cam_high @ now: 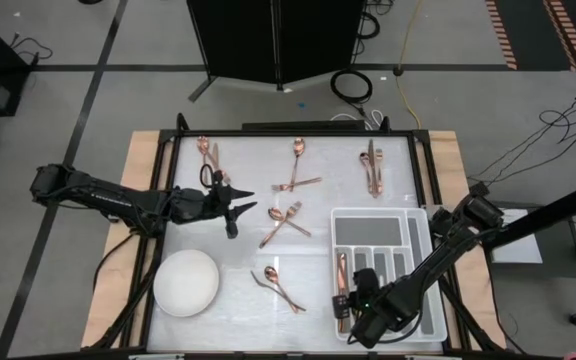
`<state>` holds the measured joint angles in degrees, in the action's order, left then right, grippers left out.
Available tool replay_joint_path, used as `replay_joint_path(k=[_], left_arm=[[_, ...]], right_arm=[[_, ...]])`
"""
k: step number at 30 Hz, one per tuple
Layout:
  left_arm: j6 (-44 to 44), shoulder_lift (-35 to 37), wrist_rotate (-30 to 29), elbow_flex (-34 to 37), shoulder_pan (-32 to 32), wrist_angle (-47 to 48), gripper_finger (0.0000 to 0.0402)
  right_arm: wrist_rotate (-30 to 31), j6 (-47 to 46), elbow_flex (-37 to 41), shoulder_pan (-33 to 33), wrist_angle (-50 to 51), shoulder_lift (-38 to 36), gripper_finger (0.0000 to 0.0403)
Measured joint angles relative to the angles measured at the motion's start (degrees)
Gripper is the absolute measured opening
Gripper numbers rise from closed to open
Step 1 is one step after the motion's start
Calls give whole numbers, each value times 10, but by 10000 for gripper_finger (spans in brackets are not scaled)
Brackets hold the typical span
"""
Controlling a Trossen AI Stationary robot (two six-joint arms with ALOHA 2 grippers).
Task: Sort silverware
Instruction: Put the middle brown knife in white silverware organizer
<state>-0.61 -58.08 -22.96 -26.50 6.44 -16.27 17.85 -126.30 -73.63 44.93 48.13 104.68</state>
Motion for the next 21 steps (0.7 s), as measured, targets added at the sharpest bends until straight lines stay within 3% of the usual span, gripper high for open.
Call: replay_joint_path(k=[11, 21], left_arm=[[-1, 0, 0, 0, 0, 0, 130], [0, 0, 0, 0, 0, 0, 130]], right_arm=[[-2, -2, 0, -4, 0, 0, 16], [1, -11, 0, -5, 0, 0, 66]])
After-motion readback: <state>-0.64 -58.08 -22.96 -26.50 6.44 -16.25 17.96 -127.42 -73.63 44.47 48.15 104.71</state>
